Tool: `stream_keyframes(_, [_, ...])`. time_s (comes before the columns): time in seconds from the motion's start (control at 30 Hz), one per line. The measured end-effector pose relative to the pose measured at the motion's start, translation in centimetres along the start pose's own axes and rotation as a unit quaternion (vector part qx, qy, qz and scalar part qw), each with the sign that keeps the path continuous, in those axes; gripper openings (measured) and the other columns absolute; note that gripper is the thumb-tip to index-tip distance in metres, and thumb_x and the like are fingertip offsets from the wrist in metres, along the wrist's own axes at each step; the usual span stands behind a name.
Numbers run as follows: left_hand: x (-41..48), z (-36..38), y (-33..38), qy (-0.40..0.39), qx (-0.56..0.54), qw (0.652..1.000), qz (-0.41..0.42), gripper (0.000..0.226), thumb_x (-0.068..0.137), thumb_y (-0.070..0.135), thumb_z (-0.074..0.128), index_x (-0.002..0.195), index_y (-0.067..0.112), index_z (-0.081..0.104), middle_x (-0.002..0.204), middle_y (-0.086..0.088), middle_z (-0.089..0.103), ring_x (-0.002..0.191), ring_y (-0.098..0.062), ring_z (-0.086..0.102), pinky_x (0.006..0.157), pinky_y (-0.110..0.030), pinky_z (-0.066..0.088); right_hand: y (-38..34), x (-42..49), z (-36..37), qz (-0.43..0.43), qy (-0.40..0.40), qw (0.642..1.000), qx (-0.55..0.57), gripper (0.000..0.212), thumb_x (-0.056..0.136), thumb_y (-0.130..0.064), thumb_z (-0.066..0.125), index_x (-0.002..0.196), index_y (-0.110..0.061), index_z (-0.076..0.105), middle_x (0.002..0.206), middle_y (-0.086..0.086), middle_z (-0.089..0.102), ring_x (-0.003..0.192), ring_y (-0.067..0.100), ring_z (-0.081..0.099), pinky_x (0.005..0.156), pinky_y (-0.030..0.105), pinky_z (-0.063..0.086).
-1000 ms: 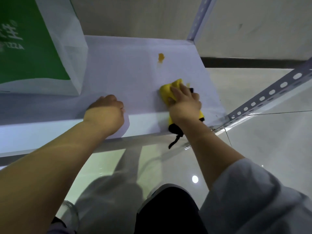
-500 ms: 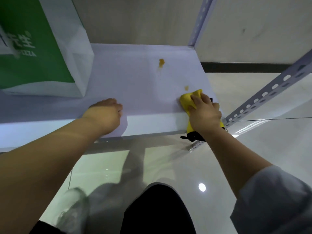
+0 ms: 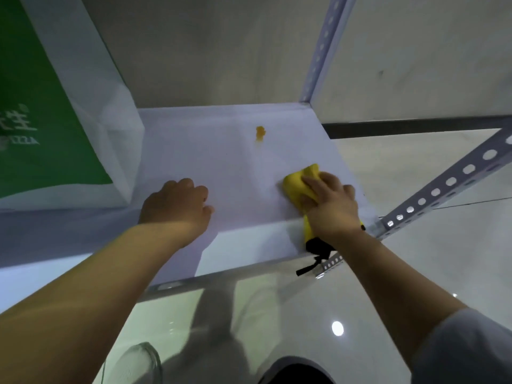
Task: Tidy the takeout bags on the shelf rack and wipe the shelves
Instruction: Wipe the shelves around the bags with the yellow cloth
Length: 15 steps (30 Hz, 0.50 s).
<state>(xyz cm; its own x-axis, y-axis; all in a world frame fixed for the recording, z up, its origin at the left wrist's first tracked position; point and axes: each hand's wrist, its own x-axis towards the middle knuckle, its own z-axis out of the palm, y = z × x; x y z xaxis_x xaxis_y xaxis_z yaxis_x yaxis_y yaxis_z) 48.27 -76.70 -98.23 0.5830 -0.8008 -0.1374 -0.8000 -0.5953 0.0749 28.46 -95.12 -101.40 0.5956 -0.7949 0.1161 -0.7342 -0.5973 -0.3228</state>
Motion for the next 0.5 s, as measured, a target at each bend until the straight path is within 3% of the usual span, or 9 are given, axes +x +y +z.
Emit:
stream_keyframes(0.1, [0.4, 1.1, -0.3, 0.027, -0.024, 0.999, 0.010, 0.036, 0.090, 0.042, 0.044, 0.122, 0.026, 0.049, 0.124, -0.003, 0.047, 0.115, -0.029, 0.039, 0.085, -0.038, 0.039, -0.5, 3.0, -0.4, 0.140, 0.010, 0.990, -0.014, 0.043, 0.089, -0.030, 0.048, 0.132, -0.027, 0.041, 0.138, 0.015, 0.033, 0.116, 0.040, 0.033, 0.095, 0.046, 0.032])
stream_keyframes(0.2, [0.6, 2.1, -0.6, 0.036, -0.055, 0.998, 0.009, 0.042, 0.089, 0.043, 0.047, 0.127, 0.027, 0.047, 0.133, -0.001, 0.043, 0.122, -0.028, 0.034, 0.091, -0.038, 0.038, -3.3, 4.7, 0.5, 0.162, 0.012, 0.986, -0.028, 0.045, 0.092, -0.028, 0.044, 0.134, -0.016, 0.035, 0.137, 0.018, 0.034, 0.117, 0.042, 0.034, 0.094, 0.048, 0.032])
stream_keyframes(0.33, [1.1, 2.5, -1.1, 0.074, -0.069, 0.995, 0.018, 0.042, 0.088, 0.044, 0.052, 0.125, 0.024, 0.052, 0.132, -0.003, 0.046, 0.120, -0.028, 0.040, 0.091, -0.039, 0.038, -7.1, 4.0, 2.0, -0.004, -0.032, 0.999, -0.031, 0.056, 0.090, -0.029, 0.048, 0.142, -0.023, 0.027, 0.146, 0.010, 0.028, 0.118, 0.041, 0.034, 0.094, 0.045, 0.032])
stream_keyframes(0.43, [1.4, 2.5, -1.4, 0.077, -0.072, 0.994, 0.007, 0.044, 0.087, 0.044, 0.053, 0.125, 0.021, 0.052, 0.133, -0.004, 0.045, 0.119, -0.030, 0.042, 0.090, -0.040, 0.038, -6.5, 1.6, 2.1, -0.159, -0.061, 0.985, -0.017, 0.056, 0.089, -0.036, 0.053, 0.141, -0.034, 0.033, 0.152, 0.003, 0.023, 0.116, 0.039, 0.035, 0.097, 0.042, 0.032])
stream_keyframes(0.5, [1.5, 2.6, -1.6, 0.073, -0.070, 0.995, 0.008, 0.046, 0.087, 0.045, 0.052, 0.126, 0.021, 0.051, 0.136, -0.004, 0.043, 0.121, -0.029, 0.040, 0.093, -0.040, 0.037, -4.3, 1.1, 1.4, -0.184, -0.049, 0.982, 0.011, 0.051, 0.090, -0.037, 0.054, 0.139, -0.037, 0.039, 0.153, 0.004, 0.024, 0.120, 0.038, 0.034, 0.102, 0.042, 0.031])
